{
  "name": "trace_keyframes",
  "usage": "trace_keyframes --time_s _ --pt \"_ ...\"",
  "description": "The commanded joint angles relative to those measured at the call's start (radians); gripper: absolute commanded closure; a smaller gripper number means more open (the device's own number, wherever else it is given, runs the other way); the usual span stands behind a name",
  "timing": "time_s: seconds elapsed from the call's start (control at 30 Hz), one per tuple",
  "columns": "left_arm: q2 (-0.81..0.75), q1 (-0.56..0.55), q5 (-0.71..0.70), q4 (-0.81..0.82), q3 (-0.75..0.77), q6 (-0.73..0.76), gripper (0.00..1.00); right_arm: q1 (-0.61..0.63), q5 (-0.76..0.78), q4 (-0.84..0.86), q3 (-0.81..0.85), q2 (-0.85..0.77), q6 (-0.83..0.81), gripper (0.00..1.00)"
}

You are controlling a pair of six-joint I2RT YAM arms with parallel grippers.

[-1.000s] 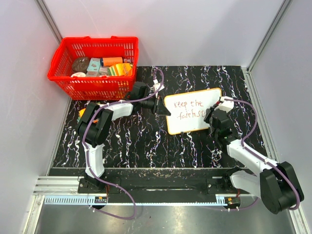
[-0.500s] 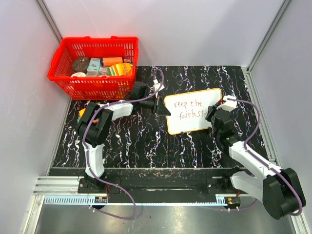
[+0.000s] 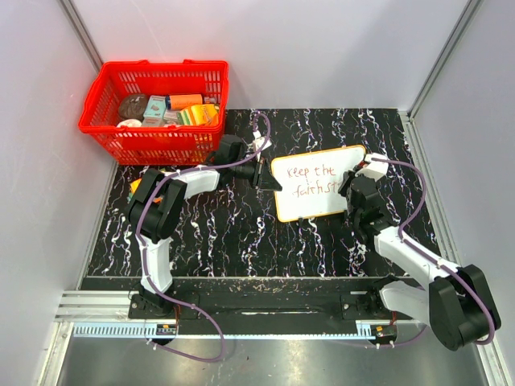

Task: Write a sentence on the whiteboard

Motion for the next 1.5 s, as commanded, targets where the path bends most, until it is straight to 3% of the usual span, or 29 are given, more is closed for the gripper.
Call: trace_keyframes --time_s 0.0,1.47 --pt "0.055 -0.026 -0.089 -0.108 -0.037 0.154 1.00 -0.010 0.038 0.065 0.022 0.003 -0.014 1.00" --pt "0.052 -0.028 -0.087 -0.108 -0.042 0.153 1.00 -0.017 -0.025 -0.032 -0.031 0.018 0.072 1.00"
